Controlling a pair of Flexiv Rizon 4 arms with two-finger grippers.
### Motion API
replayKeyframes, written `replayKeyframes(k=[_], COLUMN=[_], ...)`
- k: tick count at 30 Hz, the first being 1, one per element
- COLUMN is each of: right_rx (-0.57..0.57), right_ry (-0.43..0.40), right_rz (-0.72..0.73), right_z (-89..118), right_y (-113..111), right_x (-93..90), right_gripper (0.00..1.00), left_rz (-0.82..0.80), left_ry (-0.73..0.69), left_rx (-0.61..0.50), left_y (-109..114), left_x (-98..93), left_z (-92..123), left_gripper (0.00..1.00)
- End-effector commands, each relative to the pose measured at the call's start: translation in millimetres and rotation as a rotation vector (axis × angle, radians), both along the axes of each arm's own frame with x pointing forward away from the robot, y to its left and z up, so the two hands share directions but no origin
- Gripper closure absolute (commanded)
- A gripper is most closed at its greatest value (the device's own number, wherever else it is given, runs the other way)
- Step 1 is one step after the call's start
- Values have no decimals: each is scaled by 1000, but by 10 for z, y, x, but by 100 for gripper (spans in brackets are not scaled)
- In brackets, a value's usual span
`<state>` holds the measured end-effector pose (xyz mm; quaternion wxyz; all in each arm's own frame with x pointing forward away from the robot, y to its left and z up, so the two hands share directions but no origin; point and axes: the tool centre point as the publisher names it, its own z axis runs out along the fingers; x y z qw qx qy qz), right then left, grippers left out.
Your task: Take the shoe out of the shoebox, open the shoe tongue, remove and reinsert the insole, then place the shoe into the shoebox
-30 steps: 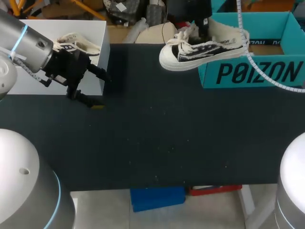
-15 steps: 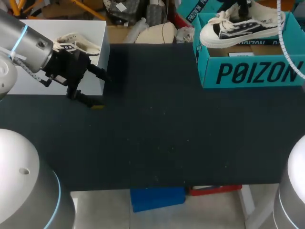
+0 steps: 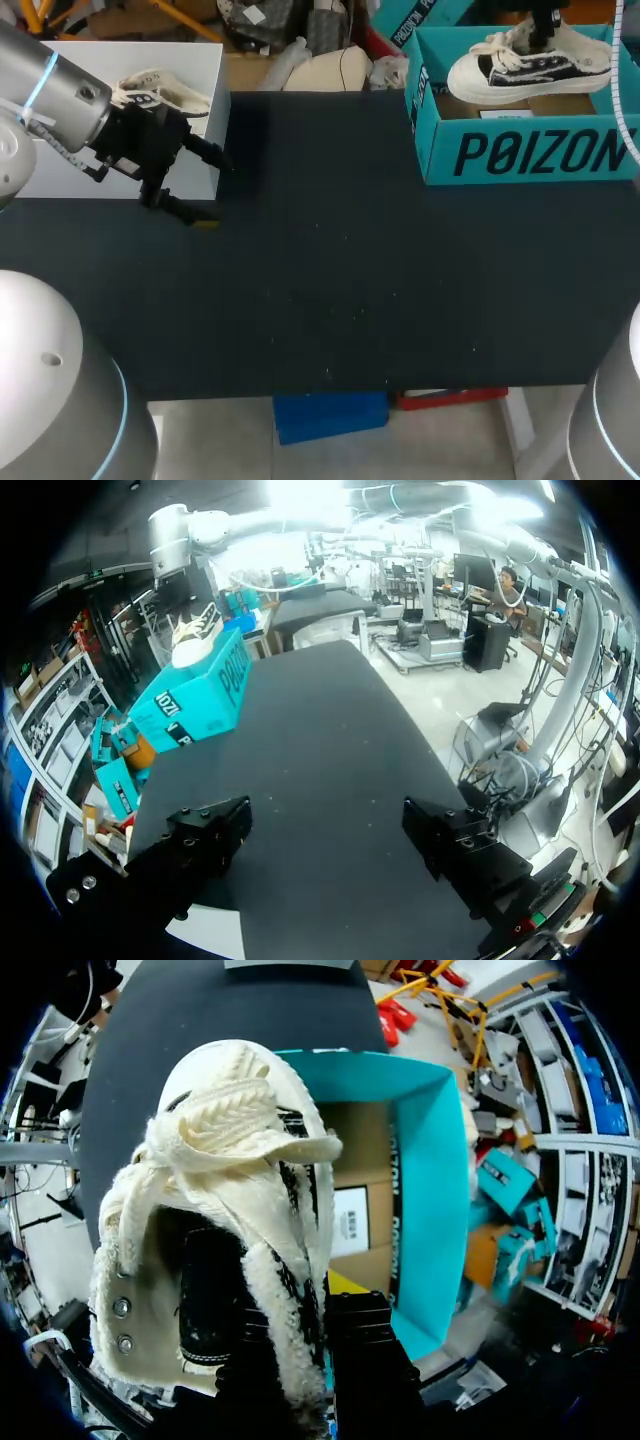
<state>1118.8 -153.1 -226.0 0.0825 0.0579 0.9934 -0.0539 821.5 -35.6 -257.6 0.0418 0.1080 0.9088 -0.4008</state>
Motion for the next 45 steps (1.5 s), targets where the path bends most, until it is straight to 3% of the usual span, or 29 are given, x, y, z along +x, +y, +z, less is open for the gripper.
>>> replayKeyframes(k=[1,24,37,38,39,41,43,44,45], right_rx=[46,81,46,48,43,35,34,32,20], right_ry=[39,175,220,221,223,211,202,192,189], right_rz=[2,-46,-67,-77,-78,-87,-92,-94,-100], right_z=[-277,-1455,-1771,-1782,-1787,-1792,-1735,-1707,-1680], right_y=[-23,-12,-133,-141,-145,-158,-167,-165,-172], right_x=[159,283,334,334,335,347,358,359,356], right_gripper=[100,100,100,94,76,75,60,58,65], left_rz=[2,2,2,2,2,2,2,2,2], left_ry=[-4,-4,-4,-4,-4,-4,-4,-4,-4], left_rx=[-1,-1,-1,-1,-1,-1,-1,-1,-1], left_y=[-4,-4,-4,-4,-4,-4,-4,-4,-4], left_x=[-3,-3,-3,-3,-3,-3,-3,-3,-3], left_z=[-13,-13,-13,-13,-13,-13,-13,-13,-13], left_gripper=[0,0,0,0,0,0,0,0,0])
